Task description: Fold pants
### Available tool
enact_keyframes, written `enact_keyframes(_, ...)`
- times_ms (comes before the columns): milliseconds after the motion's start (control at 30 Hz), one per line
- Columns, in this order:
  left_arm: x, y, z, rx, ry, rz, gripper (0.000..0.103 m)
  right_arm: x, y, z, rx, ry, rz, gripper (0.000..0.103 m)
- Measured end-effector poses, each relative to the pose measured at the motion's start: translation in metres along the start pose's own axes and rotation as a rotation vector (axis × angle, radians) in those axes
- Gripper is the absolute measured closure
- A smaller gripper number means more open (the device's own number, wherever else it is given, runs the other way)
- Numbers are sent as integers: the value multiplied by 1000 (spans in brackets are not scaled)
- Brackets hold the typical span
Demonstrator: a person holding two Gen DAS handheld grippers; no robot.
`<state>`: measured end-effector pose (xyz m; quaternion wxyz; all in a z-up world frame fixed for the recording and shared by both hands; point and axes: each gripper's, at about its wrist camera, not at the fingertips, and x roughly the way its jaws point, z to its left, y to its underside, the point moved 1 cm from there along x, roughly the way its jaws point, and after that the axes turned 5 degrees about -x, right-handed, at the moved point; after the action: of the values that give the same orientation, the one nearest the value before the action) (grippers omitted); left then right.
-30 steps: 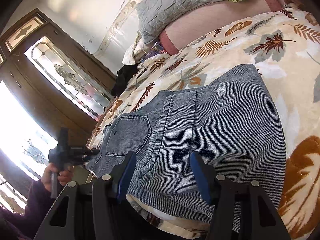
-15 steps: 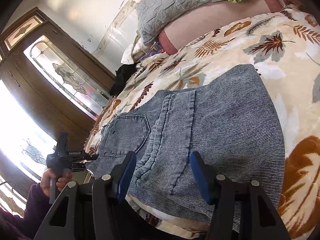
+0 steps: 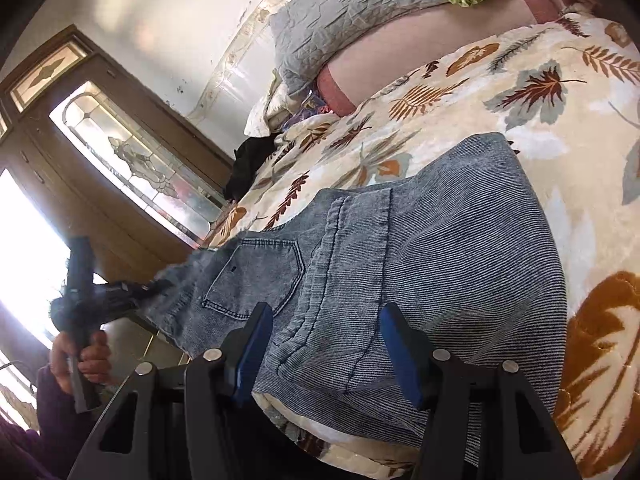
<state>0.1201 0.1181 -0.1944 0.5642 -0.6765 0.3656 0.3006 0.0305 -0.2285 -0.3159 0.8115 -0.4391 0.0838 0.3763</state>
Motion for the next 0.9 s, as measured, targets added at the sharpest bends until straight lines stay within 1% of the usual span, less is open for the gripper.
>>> enact_keyframes(100, -20, -1, -48, 116, 36, -26, 83, -7, -6, 0, 13, -11, -20, 43)
enact_keyframes(200, -32, 4, -106, 254, 88, -38, 83, -24, -13, -4, 4, 21, -78, 43)
enact_keyframes(267, -41, 14, -142, 337, 130, -34, 83, -42, -21, -17, 31, 47, -128, 43)
enact_keyframes(300, -43, 20, -167, 387, 164, -26, 83, -52, -24, -26, 50, 60, -154, 43)
enact_keyframes(367, -41, 30, -204, 449, 219, 0, 83, -74, -28, -43, 84, 94, -208, 43)
enact_keyframes(433, -33, 45, -247, 510, 275, 45, 83, -94, -30, -59, 115, 128, -252, 43)
enact_keyframes(500, -27, 57, -276, 553, 332, 87, 82, -113, -29, -78, 163, 158, -285, 43)
enact_keyframes(533, -27, 62, -284, 560, 358, 91, 82, -122, -27, -86, 186, 172, -296, 43)
enact_keyframes(567, -29, 63, -288, 572, 368, 84, 82, -128, -27, -92, 200, 182, -301, 43)
enact_keyframes(600, -31, 61, -288, 580, 363, 70, 79, -135, -25, -97, 207, 190, -302, 43)
enact_keyframes(633, -35, 58, -284, 575, 352, 46, 73, -140, -23, -100, 205, 197, -299, 40)
enact_keyframes(667, -37, 50, -273, 552, 334, 29, 68, -144, -22, -100, 198, 207, -293, 33)
enact_keyframes(700, -36, 40, -261, 517, 310, 20, 60, -146, -20, -99, 190, 213, -292, 33)
enact_keyframes(733, -35, 34, -250, 495, 291, 18, 57, -145, -20, -98, 184, 211, -291, 33)
enact_keyframes(833, -18, 19, -214, 422, 164, 9, 57, -131, -26, -88, 165, 184, -258, 33)
enact_keyframes(867, -7, 18, -202, 419, 110, 2, 57, -125, -28, -85, 159, 177, -243, 33)
enact_keyframes(900, 7, 18, -189, 411, 49, 11, 57, -116, -32, -77, 140, 168, -217, 33)
